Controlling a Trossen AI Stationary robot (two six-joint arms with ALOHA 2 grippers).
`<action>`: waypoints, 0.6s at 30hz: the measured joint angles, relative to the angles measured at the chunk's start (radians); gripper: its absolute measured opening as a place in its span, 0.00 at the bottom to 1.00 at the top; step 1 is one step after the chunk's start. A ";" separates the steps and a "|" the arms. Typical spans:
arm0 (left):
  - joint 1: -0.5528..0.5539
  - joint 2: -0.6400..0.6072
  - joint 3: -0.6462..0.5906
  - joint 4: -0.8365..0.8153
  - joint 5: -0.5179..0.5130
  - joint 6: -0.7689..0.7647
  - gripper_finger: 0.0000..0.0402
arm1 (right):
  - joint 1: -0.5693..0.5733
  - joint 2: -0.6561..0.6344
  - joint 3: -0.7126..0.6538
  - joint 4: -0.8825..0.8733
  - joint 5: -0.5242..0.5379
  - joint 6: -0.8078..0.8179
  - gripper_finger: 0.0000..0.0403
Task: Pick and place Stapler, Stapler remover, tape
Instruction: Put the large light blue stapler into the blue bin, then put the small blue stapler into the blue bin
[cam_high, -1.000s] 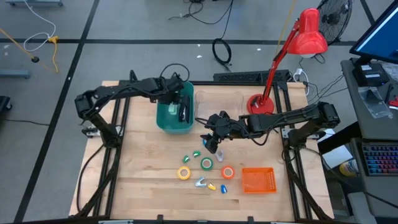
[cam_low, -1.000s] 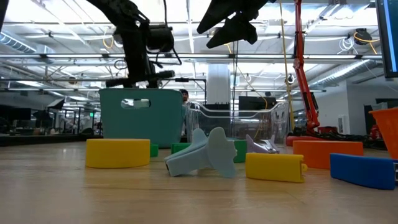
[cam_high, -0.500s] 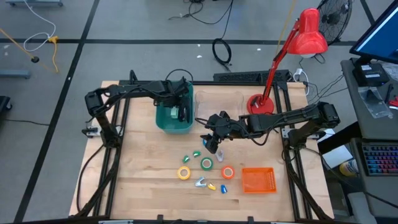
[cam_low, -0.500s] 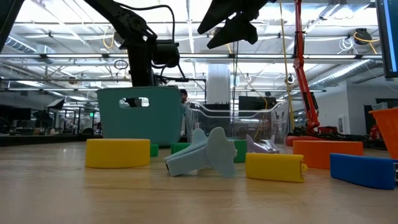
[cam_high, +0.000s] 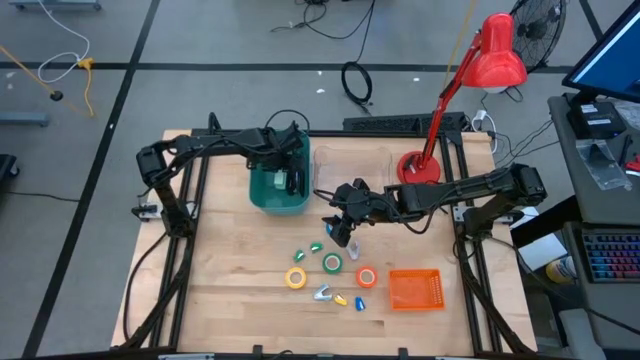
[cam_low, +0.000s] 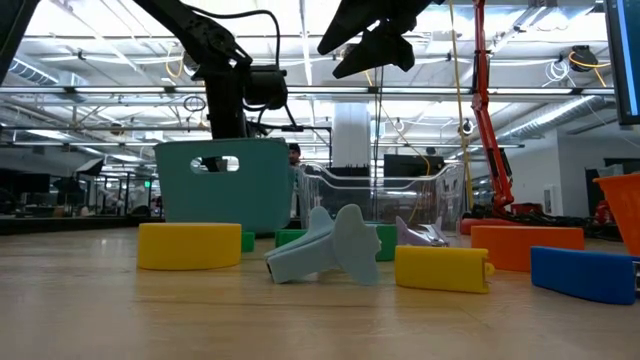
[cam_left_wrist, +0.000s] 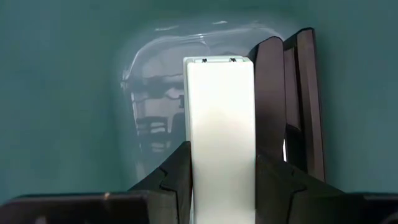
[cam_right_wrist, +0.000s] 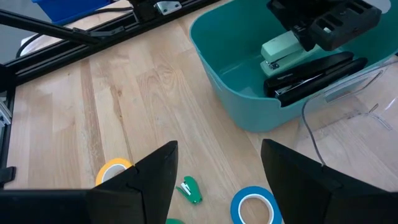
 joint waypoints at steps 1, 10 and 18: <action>0.000 0.000 0.000 0.000 0.002 0.000 0.31 | 0.000 0.000 0.000 0.000 0.000 0.000 0.56; 0.000 0.000 0.000 -0.001 0.017 0.010 0.38 | 0.000 0.000 0.000 0.000 0.000 0.000 0.56; -0.001 0.000 0.000 0.003 0.034 0.020 0.65 | 0.000 0.000 0.000 0.000 0.000 0.000 0.56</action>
